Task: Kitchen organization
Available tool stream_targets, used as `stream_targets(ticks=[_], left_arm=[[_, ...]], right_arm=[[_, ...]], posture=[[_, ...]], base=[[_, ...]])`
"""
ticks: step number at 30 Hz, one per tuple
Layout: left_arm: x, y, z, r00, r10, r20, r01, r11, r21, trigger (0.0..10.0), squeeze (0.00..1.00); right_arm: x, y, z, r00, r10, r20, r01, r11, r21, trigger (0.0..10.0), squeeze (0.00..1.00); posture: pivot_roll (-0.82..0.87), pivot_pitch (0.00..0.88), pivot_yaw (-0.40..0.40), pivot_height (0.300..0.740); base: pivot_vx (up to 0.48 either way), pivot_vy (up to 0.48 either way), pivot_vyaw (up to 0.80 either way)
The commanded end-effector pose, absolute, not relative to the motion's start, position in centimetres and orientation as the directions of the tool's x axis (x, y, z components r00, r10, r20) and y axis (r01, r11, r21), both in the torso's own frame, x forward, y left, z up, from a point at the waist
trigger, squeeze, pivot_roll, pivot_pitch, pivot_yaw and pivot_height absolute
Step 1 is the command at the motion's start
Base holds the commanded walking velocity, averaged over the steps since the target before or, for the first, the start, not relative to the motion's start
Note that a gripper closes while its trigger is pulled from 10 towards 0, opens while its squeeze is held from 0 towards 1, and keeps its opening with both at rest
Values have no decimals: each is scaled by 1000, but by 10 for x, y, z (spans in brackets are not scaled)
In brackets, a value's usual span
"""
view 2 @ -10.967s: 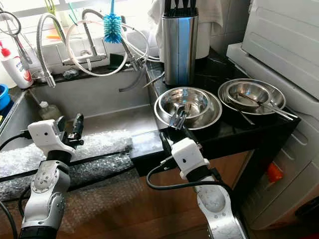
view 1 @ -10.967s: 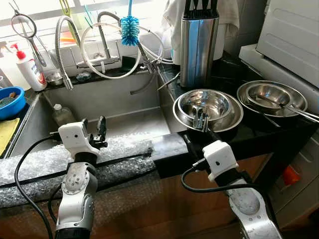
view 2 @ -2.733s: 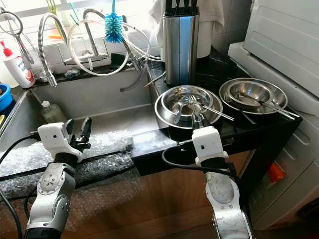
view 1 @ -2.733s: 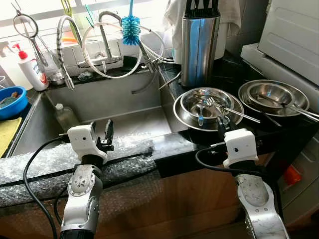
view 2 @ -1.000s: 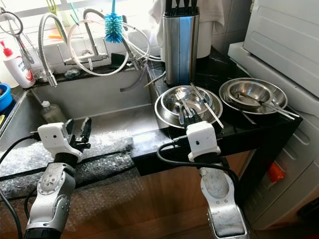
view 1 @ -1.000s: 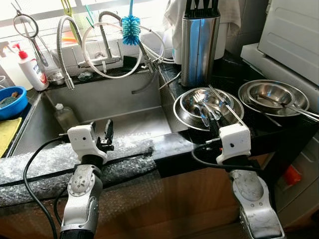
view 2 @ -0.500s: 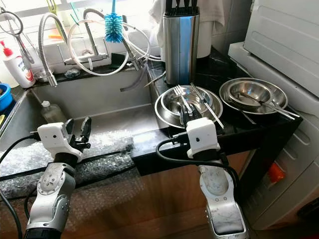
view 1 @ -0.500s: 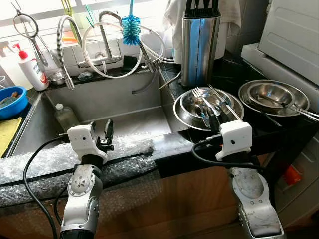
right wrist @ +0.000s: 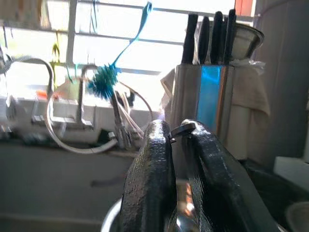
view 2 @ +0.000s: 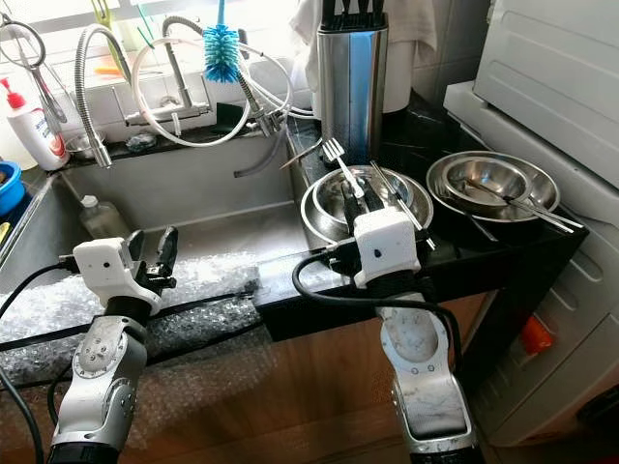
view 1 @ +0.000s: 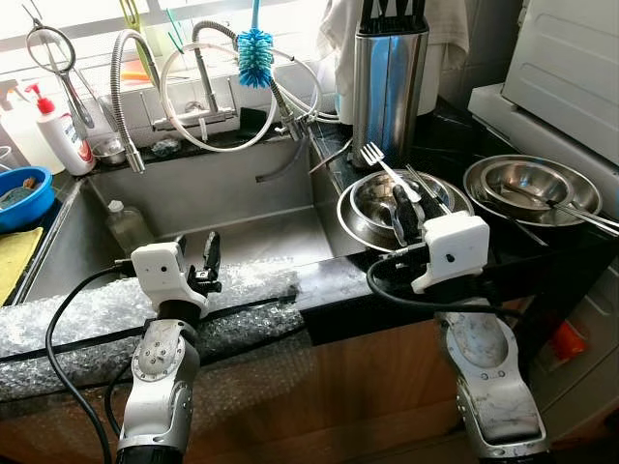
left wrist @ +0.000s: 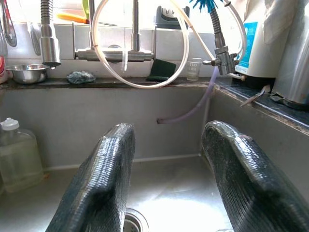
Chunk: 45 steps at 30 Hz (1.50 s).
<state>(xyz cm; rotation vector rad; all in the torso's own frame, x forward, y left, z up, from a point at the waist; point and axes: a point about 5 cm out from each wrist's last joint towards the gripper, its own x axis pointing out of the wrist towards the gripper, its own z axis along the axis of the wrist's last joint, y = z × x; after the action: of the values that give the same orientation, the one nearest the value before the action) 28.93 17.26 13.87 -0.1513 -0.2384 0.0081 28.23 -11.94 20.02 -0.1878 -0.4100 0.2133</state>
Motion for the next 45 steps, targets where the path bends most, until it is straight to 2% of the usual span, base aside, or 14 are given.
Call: stream_targets(ticks=[1,3,6,14,20,23,25,36,45], left_arm=[[289,171,138,974,22,226,11,989,-146,10000,0],[291,171,139,973,28,227,9,987,-161,10000,0],[293,174,143,971,48,233,-4,983,-185,10000,0],[296,177,147,970,47,239,-5,985,-174,10000,0],[297,176,150,969,42,243,0,985,-172,10000,0],[297,171,148,971,33,237,11,983,-183,10000,0],[297,169,147,972,30,233,15,982,-186,10000,0],[299,174,149,973,56,223,2,967,-253,10000,0],[297,174,147,976,49,214,8,966,-259,10000,0]], right_arm=[[284,-116,208,885,253,391,-192,963,-188,10000,0],[289,-111,214,876,262,404,-245,965,-96,10000,0],[294,-104,222,857,299,420,-315,949,-33,10000,0],[303,-92,226,835,353,423,-397,918,19,10000,0],[304,-92,218,845,355,400,-429,897,109,10000,0],[307,-94,209,851,366,378,-478,838,265,10000,0],[308,-92,210,835,387,391,-517,796,315,10000,0],[290,-77,201,725,556,407,-687,628,366,10000,0],[279,-84,186,689,627,364,-725,604,332,10000,0]], posture=[[-120,0,114,740],[-122,0,116,740],[-113,0,112,740],[-89,0,124,740],[-81,0,124,740],[-94,0,118,740],[-98,0,120,740],[-90,0,122,740],[-100,0,121,740]], base=[[0,0,0],[0,0,0],[0,0,0],[0,0,0],[0,0,0],[0,0,0],[0,0,0],[0,0,0],[0,0,0]])
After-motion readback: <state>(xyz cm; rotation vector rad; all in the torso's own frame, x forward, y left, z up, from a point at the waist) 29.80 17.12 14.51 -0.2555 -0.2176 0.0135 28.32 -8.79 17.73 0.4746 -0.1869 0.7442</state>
